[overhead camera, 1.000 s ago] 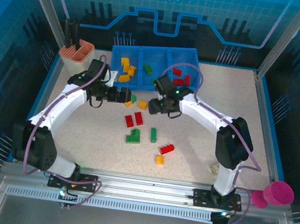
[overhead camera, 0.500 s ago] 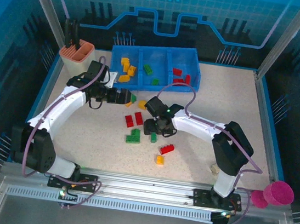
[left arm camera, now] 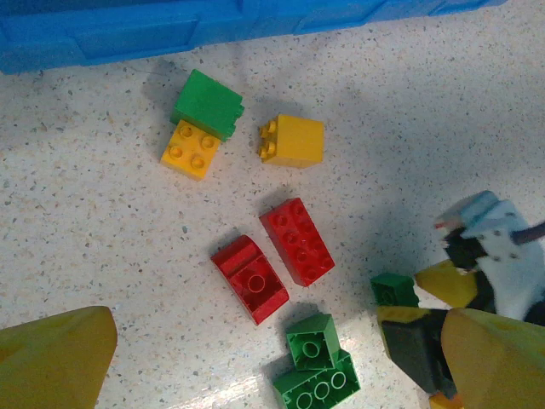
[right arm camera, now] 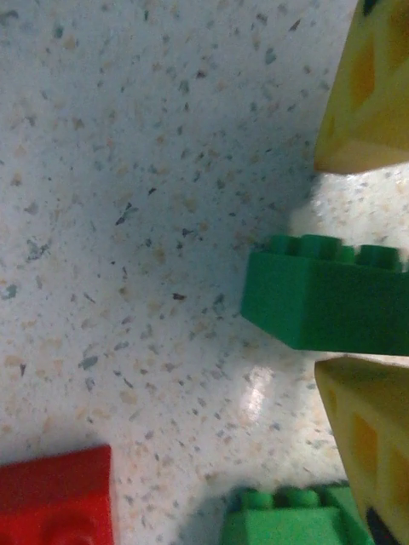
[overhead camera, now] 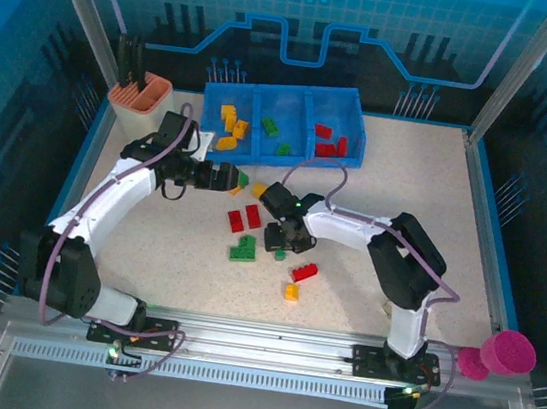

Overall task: Sort the legos into containers by color
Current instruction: Pick up the lego from the bottom-center of the table, then place the lego in the container.

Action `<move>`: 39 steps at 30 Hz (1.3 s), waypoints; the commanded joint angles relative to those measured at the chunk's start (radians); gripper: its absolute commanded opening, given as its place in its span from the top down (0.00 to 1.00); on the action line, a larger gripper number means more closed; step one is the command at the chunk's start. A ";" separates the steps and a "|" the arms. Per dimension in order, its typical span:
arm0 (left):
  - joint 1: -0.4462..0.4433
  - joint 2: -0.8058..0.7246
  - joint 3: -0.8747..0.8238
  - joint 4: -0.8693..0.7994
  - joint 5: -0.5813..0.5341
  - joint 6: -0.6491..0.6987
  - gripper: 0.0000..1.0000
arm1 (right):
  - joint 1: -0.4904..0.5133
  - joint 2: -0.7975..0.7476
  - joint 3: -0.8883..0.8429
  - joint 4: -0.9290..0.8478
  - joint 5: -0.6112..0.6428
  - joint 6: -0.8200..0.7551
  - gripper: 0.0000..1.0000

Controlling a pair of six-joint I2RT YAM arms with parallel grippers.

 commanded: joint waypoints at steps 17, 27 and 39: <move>0.004 -0.073 -0.083 -0.009 -0.038 -0.008 0.01 | -0.140 -0.015 0.295 -0.073 0.037 -0.347 0.84; -0.082 0.009 -0.116 0.094 -0.095 -0.066 0.01 | -0.237 0.301 0.774 0.090 0.029 -0.652 0.83; -0.196 0.186 0.008 0.160 -0.207 -0.090 0.01 | -0.277 0.599 1.095 0.226 -0.010 -0.672 0.81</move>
